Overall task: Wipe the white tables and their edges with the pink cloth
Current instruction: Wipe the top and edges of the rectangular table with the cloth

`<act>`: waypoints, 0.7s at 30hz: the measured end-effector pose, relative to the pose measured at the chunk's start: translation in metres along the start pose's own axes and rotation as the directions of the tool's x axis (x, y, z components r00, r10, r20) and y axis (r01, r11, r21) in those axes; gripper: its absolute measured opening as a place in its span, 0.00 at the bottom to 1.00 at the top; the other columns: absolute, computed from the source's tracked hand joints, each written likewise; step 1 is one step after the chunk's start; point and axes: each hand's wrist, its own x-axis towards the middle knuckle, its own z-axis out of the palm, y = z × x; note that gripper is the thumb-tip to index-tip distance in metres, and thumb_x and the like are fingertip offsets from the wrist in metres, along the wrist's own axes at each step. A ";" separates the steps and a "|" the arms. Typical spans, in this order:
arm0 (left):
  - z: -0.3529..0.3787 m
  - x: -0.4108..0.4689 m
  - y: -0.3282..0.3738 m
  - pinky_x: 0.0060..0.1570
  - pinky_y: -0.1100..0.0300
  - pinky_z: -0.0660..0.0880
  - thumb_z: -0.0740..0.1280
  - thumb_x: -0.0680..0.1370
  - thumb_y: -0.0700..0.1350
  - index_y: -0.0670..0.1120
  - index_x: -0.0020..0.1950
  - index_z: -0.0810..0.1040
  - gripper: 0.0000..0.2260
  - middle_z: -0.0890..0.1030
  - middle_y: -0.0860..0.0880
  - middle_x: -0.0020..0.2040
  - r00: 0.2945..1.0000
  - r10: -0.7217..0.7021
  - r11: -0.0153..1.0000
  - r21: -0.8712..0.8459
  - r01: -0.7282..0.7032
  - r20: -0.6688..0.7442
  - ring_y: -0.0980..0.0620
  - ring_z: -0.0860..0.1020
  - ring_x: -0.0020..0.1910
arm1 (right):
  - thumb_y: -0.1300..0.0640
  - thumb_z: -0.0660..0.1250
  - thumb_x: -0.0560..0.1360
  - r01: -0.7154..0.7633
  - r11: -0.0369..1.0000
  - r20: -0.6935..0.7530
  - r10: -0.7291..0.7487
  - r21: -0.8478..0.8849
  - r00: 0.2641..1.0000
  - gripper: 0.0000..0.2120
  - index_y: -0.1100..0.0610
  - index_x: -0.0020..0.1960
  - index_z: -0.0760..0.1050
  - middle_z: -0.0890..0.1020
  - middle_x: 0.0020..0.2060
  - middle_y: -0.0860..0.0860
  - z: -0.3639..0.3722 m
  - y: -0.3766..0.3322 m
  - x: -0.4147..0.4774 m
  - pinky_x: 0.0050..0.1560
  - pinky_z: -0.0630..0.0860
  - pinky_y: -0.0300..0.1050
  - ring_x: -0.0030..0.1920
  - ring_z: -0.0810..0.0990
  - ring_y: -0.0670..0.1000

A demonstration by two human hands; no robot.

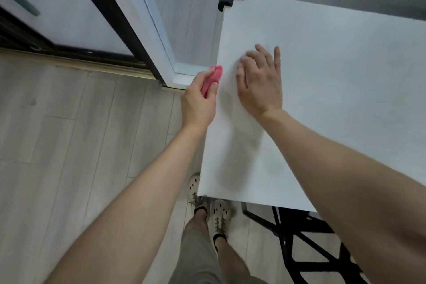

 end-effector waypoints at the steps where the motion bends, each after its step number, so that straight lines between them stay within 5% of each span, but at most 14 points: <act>1: 0.002 0.003 0.000 0.69 0.55 0.78 0.70 0.84 0.43 0.50 0.70 0.83 0.14 0.85 0.58 0.65 1.000 0.004 1.000 0.017 -0.004 -0.015 0.63 0.82 0.63 | 0.51 0.56 0.87 0.014 1.000 0.049 -0.014 0.008 0.999 0.19 0.59 0.66 0.80 0.80 0.69 0.54 -0.007 0.002 -0.014 0.85 0.49 0.66 0.81 0.68 0.57; 4: -0.013 -0.051 -0.005 0.68 0.59 0.78 0.69 0.85 0.46 0.54 0.72 0.82 0.16 0.84 0.61 0.67 1.000 -0.020 1.000 0.001 0.020 0.008 0.64 0.82 0.64 | 0.46 0.55 0.86 0.029 0.999 0.194 -0.026 -0.015 0.981 0.27 0.56 0.82 0.68 0.66 0.84 0.54 -0.021 0.009 -0.075 0.86 0.46 0.65 0.86 0.56 0.55; 7: -0.036 -0.137 -0.014 0.64 0.70 0.75 0.69 0.86 0.45 0.55 0.75 0.80 0.17 0.83 0.63 0.67 0.999 -0.042 0.998 0.035 0.043 -0.009 0.69 0.80 0.64 | 0.43 0.56 0.85 0.059 0.997 0.209 -0.046 -0.059 0.977 0.35 0.55 0.88 0.54 0.53 0.88 0.53 -0.018 0.014 -0.105 0.85 0.46 0.66 0.88 0.47 0.54; 12: -0.012 -0.063 -0.010 0.70 0.62 0.77 0.68 0.86 0.40 0.49 0.71 0.82 0.15 0.84 0.57 0.68 1.000 0.030 0.998 -0.047 -0.030 0.007 0.64 0.81 0.66 | 0.43 0.59 0.84 0.041 0.996 0.157 -0.028 -0.077 0.987 0.35 0.56 0.87 0.57 0.56 0.87 0.54 -0.010 0.012 -0.101 0.85 0.49 0.66 0.88 0.50 0.54; 15: 0.008 -0.005 0.004 0.66 0.70 0.74 0.68 0.84 0.41 0.48 0.69 0.83 0.14 0.85 0.56 0.67 0.997 0.051 0.999 0.018 -0.050 -0.064 0.65 0.82 0.63 | 0.43 0.59 0.83 0.044 0.997 0.116 -0.037 -0.061 0.993 0.35 0.56 0.86 0.60 0.59 0.86 0.54 -0.009 0.015 -0.102 0.85 0.50 0.66 0.87 0.53 0.54; 21: -0.036 -0.165 -0.022 0.68 0.67 0.75 0.69 0.86 0.43 0.53 0.75 0.80 0.17 0.82 0.61 0.69 0.998 -0.060 0.998 0.019 0.060 -0.021 0.67 0.79 0.67 | 0.41 0.58 0.84 0.058 0.996 0.130 -0.050 -0.063 0.990 0.33 0.51 0.86 0.62 0.58 0.87 0.54 -0.009 0.015 -0.102 0.85 0.49 0.66 0.87 0.52 0.55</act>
